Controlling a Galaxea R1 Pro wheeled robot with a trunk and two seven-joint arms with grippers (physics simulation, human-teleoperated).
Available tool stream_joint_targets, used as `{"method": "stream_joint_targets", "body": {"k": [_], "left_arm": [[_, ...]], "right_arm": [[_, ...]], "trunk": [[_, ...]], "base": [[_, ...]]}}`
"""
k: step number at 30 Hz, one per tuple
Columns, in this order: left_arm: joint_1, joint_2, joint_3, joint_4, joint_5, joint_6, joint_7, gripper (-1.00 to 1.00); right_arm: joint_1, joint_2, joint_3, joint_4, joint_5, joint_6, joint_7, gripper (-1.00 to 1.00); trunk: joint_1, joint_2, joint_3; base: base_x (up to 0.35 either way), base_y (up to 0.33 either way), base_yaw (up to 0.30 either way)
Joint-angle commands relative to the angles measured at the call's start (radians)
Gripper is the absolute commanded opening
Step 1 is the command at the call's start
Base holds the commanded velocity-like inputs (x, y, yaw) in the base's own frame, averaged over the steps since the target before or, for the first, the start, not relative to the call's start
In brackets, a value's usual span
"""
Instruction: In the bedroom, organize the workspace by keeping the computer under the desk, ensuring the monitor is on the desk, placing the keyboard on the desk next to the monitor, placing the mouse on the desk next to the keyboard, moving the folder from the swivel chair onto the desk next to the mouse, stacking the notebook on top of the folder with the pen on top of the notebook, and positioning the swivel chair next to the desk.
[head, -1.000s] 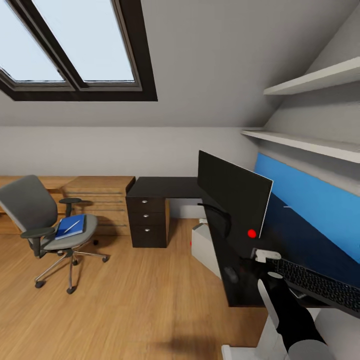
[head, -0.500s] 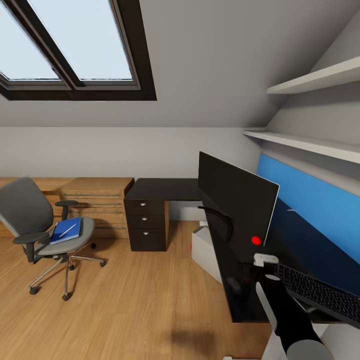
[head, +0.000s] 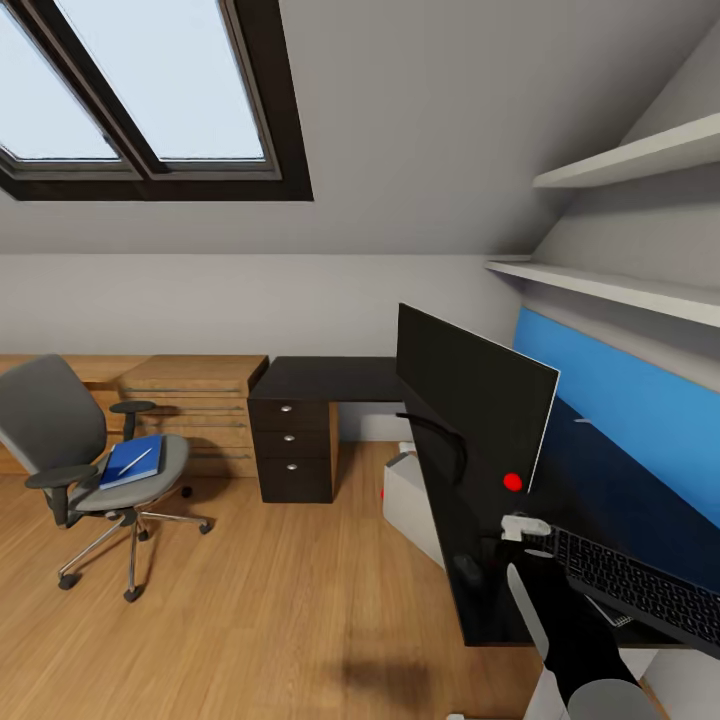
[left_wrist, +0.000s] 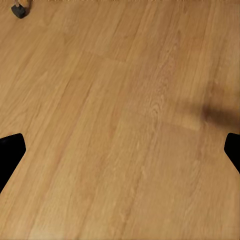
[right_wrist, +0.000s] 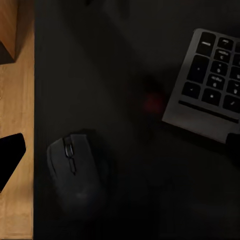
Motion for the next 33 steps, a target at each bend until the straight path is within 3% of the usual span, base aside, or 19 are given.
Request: {"method": "stream_joint_targets", "body": {"k": [1,7,13,14,19,33], "left_arm": [[-0.001,0.000,0.000,0.000,0.009,-0.003,0.000,1.00],[-0.001,0.000,0.000,-0.001,0.009,-0.006,-0.002,1.00],[-0.001,0.001,0.001,-0.009,0.009,-0.007,-0.006,1.00],[-0.001,0.001,0.001,-0.044,0.011,-0.006,-0.008,1.00],[-0.001,0.001,0.003,-0.096,0.015,-0.002,-0.009,1.00],[-0.001,0.001,0.006,-0.104,0.016,-0.001,-0.008,1.00]], "right_arm": [[-0.001,0.003,0.001,-0.001,-0.006,0.011,-0.006,1.00],[-0.001,0.009,0.002,0.000,-0.006,0.025,-0.004,1.00],[-0.020,0.010,0.002,0.065,-0.007,0.023,0.004,1.00],[-0.047,0.008,0.001,0.115,-0.007,0.020,0.007,1.00],[-0.062,0.007,0.001,0.144,-0.007,0.018,0.008,1.00],[-0.065,0.007,0.000,0.171,-0.007,0.014,0.010,1.00]], "trunk": [[0.000,-0.001,-0.001],[0.000,-0.001,-0.001],[0.000,-0.001,-0.001],[0.000,-0.001,-0.001],[0.000,-0.001,-0.001],[0.054,-0.099,-0.045]], "base": [[0.000,0.000,0.000],[0.106,0.041,0.000],[0.139,0.015,0.000],[0.019,0.002,0.000],[0.008,0.001,0.000],[0.000,0.000,0.000]]}}
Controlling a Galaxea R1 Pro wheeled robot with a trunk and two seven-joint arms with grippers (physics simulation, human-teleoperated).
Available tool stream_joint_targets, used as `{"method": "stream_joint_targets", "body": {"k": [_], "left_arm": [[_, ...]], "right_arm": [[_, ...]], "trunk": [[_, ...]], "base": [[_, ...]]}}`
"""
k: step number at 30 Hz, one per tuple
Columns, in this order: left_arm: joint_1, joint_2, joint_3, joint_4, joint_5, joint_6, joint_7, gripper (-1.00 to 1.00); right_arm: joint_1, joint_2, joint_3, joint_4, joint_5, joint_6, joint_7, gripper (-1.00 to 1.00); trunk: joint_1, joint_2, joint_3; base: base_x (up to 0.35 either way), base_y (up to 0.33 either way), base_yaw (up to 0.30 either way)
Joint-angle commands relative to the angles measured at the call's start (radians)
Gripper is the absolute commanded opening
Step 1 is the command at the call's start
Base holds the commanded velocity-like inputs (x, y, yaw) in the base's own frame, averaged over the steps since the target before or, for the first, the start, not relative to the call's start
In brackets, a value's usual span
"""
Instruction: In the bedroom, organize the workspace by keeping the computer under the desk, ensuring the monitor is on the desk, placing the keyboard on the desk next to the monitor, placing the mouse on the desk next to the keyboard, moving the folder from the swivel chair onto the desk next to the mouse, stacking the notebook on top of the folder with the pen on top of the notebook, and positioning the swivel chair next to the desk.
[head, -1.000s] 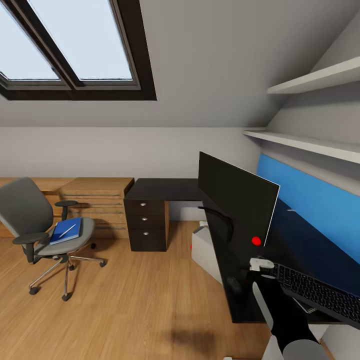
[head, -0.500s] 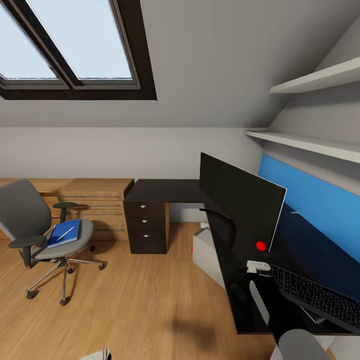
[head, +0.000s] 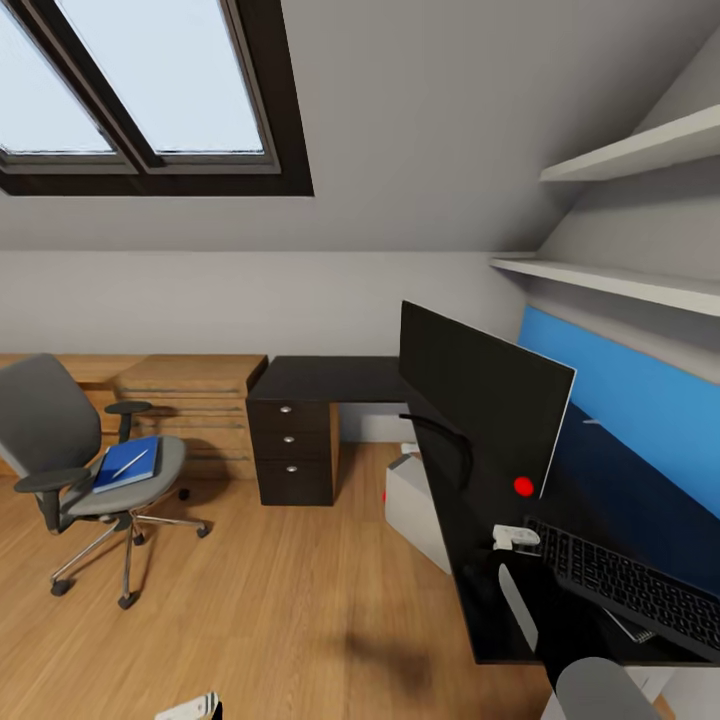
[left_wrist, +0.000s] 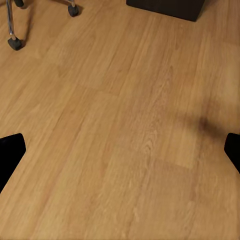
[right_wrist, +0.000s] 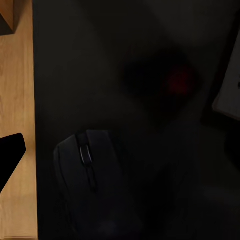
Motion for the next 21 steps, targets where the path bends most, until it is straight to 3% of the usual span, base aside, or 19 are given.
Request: {"method": "stream_joint_targets", "body": {"k": [1,8,21], "left_arm": [[-0.001,0.000,0.000,0.000,0.008,-0.003,0.001,1.00],[-0.001,0.000,0.000,0.000,0.007,-0.003,0.002,1.00],[-0.001,0.000,-0.001,0.001,0.007,-0.003,0.003,1.00]], "right_arm": [[-0.001,0.000,0.001,0.000,-0.006,0.004,-0.005,1.00],[-0.014,0.000,0.001,0.028,-0.006,0.004,-0.005,1.00],[-0.030,0.003,0.002,0.066,-0.005,0.005,-0.005,1.00]], "trunk": [[0.004,-0.008,-0.004],[0.031,-0.057,-0.026],[0.031,-0.057,-0.026]], "base": [[0.000,0.000,0.000],[0.000,0.000,0.000],[0.000,0.000,0.000]]}}
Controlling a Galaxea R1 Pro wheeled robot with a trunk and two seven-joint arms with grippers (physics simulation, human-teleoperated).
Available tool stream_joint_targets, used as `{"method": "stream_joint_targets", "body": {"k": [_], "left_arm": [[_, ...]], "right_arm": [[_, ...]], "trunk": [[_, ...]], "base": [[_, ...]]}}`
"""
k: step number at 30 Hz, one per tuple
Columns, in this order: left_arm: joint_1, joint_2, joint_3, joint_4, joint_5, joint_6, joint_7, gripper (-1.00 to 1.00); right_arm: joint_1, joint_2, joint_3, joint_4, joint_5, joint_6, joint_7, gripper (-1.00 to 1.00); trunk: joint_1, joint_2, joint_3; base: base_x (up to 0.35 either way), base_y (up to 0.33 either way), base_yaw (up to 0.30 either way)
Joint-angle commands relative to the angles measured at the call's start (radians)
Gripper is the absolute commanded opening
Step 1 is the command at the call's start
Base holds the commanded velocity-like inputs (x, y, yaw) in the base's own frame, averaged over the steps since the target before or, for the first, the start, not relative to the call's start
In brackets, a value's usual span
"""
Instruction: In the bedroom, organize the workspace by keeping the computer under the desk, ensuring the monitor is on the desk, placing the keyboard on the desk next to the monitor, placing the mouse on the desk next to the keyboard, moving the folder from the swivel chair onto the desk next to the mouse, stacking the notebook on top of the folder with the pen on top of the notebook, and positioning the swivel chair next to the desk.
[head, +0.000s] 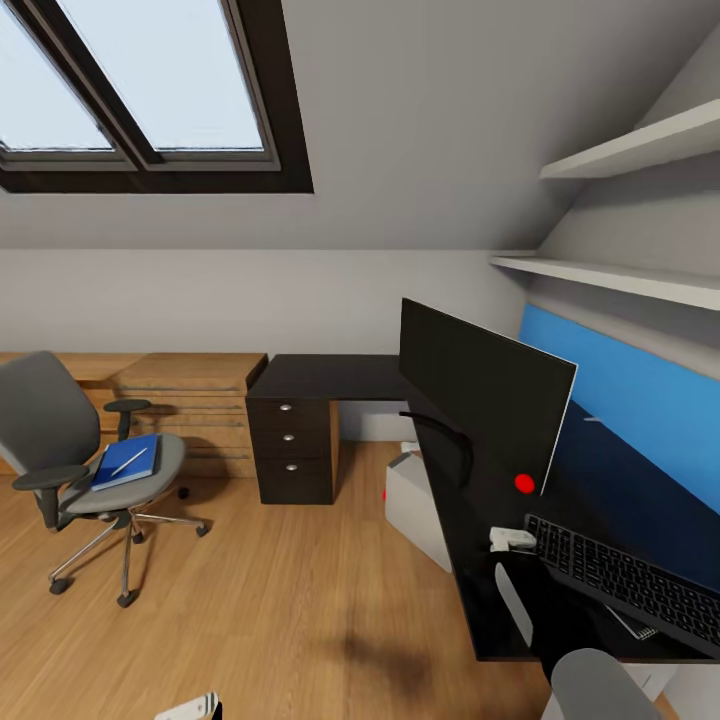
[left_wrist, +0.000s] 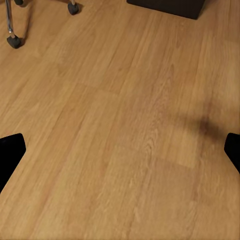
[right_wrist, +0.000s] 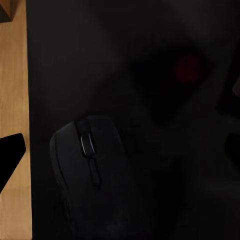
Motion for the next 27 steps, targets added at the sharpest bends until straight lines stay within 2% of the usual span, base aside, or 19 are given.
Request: {"method": "stream_joint_targets", "body": {"k": [1,20,27], "left_arm": [[-0.001,0.000,0.000,0.000,0.008,-0.003,0.001,1.00],[-0.001,0.000,0.000,0.001,0.008,-0.002,0.001,1.00],[-0.001,-0.001,0.000,0.001,0.008,-0.002,0.001,1.00]], "right_arm": [[-0.001,0.000,0.001,-0.001,-0.006,0.005,-0.005,1.00],[-0.001,0.017,0.021,0.003,-0.006,0.017,0.000,1.00],[-0.012,0.018,0.024,0.053,-0.006,0.019,0.001,1.00]], "trunk": [[0.000,-0.001,-0.001],[0.000,-0.001,-0.001],[0.000,-0.001,-0.001]], "base": [[0.000,0.000,0.000],[0.000,0.000,0.000],[0.000,0.000,0.000]]}}
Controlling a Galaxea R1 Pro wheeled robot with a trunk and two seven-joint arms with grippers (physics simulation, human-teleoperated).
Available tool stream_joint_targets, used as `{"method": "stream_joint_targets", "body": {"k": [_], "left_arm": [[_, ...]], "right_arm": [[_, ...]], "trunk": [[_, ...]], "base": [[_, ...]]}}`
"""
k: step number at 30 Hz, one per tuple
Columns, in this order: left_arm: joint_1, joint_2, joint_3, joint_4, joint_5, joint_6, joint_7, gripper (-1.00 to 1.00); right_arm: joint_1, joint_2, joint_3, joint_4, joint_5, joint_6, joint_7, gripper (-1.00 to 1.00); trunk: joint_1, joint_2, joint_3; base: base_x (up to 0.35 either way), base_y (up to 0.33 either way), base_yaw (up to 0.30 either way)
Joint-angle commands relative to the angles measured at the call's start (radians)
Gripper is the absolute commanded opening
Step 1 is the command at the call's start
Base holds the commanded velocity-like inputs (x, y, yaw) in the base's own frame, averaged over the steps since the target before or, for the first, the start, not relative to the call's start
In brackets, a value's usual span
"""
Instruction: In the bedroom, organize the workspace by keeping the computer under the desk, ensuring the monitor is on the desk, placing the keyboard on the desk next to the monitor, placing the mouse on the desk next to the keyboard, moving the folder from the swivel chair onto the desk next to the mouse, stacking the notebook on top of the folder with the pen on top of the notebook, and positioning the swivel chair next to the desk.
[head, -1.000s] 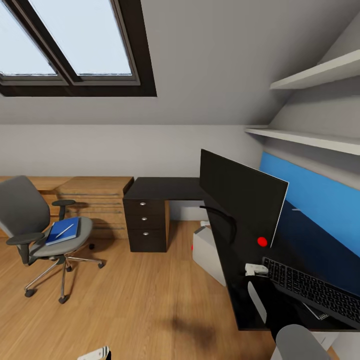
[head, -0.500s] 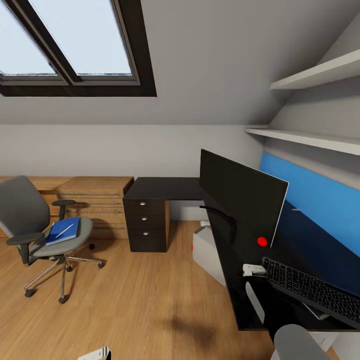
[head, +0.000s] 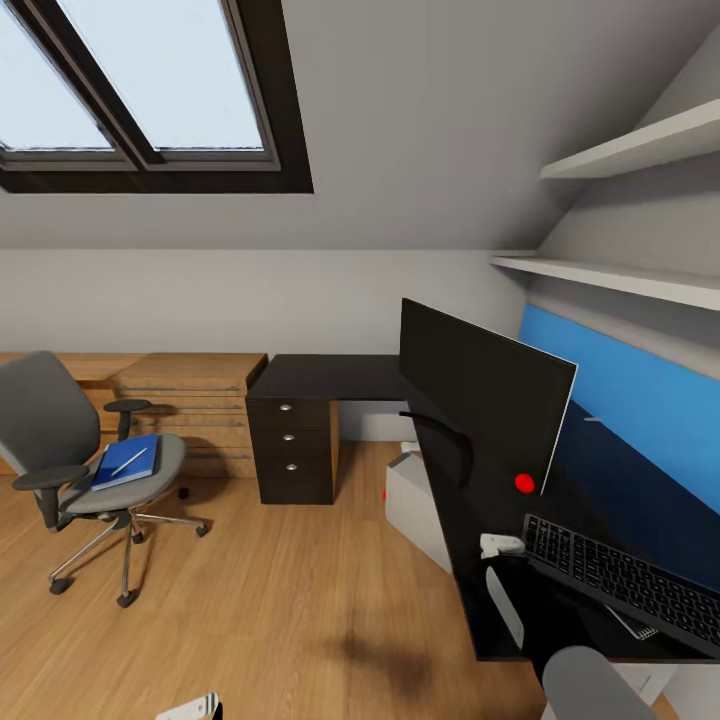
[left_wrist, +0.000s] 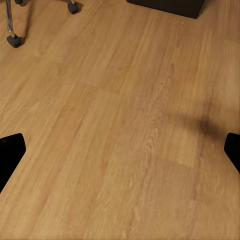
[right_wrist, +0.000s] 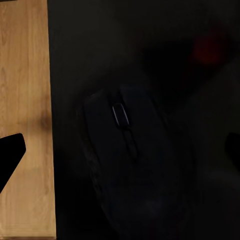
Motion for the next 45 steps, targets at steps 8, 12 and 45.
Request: {"method": "stream_joint_targets", "body": {"k": [8,12,45], "left_arm": [[-0.001,0.000,0.000,0.001,0.008,-0.003,0.001,1.00],[-0.001,0.000,-0.001,0.002,0.008,-0.003,0.002,1.00],[-0.001,0.000,-0.001,0.002,0.008,-0.003,0.002,1.00]], "right_arm": [[-0.017,0.001,-0.003,0.019,-0.006,0.019,-0.005,1.00],[-0.021,-0.001,-0.004,0.021,-0.006,0.024,-0.005,1.00],[-0.039,-0.011,-0.006,0.029,-0.008,0.097,0.013,1.00]], "trunk": [[0.000,-0.001,-0.001],[0.000,-0.001,-0.001],[0.000,-0.001,-0.001]], "base": [[0.000,0.000,0.000],[0.000,0.000,0.000],[0.000,0.000,0.000]]}}
